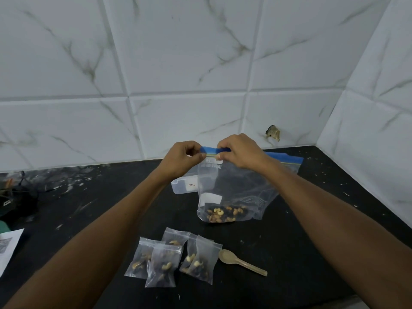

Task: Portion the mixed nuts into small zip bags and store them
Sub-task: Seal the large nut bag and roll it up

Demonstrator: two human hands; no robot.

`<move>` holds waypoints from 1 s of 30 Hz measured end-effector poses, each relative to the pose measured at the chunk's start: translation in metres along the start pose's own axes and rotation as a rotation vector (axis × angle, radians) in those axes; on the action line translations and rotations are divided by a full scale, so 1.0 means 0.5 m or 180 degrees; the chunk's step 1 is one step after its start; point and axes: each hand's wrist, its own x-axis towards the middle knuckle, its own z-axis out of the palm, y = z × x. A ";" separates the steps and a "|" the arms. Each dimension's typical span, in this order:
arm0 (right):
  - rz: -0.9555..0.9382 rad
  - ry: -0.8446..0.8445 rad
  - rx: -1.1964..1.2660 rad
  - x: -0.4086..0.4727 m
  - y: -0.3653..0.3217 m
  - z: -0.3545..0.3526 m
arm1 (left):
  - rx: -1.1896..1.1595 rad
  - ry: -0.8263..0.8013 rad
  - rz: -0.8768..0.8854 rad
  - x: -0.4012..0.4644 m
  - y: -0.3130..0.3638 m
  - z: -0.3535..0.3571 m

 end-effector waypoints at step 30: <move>0.0154 -0.0055 -0.0337 -0.054 0.121 -0.040 | -0.0110 0.0106 -0.0163 0.024 -0.012 -0.005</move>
